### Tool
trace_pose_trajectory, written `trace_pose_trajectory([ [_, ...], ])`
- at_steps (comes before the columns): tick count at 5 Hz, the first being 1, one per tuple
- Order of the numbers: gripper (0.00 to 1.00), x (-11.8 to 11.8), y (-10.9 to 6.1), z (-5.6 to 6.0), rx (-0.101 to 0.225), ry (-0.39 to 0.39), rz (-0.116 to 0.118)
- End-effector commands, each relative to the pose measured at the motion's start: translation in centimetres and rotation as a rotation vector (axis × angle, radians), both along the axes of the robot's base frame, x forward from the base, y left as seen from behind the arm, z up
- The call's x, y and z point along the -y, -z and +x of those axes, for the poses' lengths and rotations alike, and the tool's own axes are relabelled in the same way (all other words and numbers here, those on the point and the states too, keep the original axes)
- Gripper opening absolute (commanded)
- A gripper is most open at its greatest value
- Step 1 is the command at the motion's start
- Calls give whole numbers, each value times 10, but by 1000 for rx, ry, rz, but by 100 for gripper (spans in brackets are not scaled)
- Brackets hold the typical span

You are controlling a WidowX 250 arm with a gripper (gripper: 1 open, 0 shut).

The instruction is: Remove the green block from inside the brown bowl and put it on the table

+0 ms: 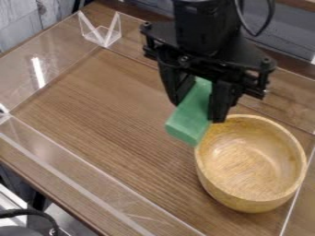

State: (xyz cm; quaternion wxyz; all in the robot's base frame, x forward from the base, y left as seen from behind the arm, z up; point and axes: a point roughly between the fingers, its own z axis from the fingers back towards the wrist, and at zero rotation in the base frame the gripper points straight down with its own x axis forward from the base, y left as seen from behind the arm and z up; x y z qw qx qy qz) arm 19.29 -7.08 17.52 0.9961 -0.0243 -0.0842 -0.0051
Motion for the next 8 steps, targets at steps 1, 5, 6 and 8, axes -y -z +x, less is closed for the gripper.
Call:
trace_pose_trajectory([
  [1,0,-2,-16,7,61,-8,-16],
  [5,0,-8,-18,9,62,-12,-9],
  [6,0,-12,-18,9,60,-12,-6],
  [8,0,-24,-5,6,61,-19,1],
])
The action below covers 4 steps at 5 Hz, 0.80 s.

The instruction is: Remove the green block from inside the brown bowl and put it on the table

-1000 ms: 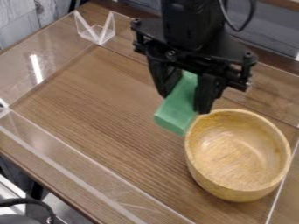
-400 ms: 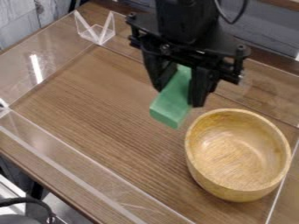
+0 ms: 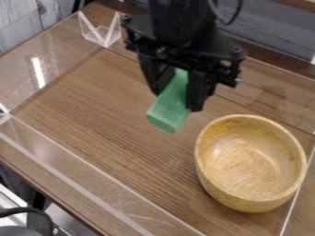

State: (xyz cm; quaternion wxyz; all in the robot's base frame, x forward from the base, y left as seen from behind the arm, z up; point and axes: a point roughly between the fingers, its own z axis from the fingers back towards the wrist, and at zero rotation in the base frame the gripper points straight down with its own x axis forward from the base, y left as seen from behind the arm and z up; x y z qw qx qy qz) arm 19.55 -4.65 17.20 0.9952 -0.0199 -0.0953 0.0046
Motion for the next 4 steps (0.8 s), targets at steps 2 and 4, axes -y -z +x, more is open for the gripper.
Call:
trace_pose_trajectory([
  [2,0,-27,24,-1,60,35,6],
  [4,0,-36,55,4,78,44,24],
])
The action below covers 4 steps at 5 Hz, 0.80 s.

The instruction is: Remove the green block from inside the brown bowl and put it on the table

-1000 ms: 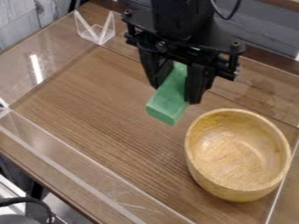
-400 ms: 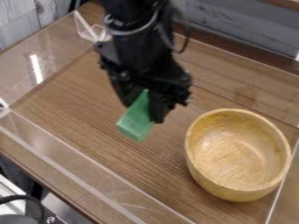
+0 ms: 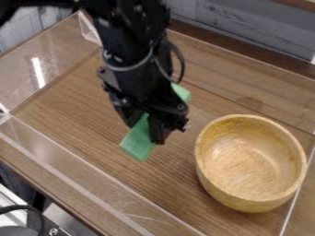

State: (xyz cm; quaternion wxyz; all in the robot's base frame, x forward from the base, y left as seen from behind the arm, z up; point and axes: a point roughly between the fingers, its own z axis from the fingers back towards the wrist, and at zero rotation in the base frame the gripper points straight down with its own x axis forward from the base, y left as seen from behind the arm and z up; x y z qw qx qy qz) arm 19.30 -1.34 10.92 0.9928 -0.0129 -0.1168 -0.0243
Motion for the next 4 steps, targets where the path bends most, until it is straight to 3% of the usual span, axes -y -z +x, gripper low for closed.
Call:
trace_pose_trajectory([
  [1,0,-9,1,11,33,-15,10],
  [4,0,-21,10,19,27,-32,5],
])
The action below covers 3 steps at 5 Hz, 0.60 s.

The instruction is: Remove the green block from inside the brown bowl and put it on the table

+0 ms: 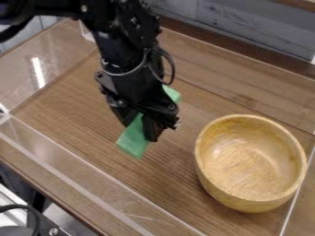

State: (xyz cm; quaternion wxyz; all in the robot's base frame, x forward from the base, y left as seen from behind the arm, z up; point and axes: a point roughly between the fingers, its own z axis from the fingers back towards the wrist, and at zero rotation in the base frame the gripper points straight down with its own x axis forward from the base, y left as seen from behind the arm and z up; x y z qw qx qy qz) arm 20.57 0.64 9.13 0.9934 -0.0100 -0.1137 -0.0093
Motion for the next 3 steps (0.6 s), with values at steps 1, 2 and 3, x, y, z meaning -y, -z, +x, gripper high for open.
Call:
trace_pose_trajectory([
  [1,0,-5,-4,9,31,-7,1],
  [2,0,-8,-1,13,28,-13,-2],
  [3,0,-11,2,17,25,-18,-5],
])
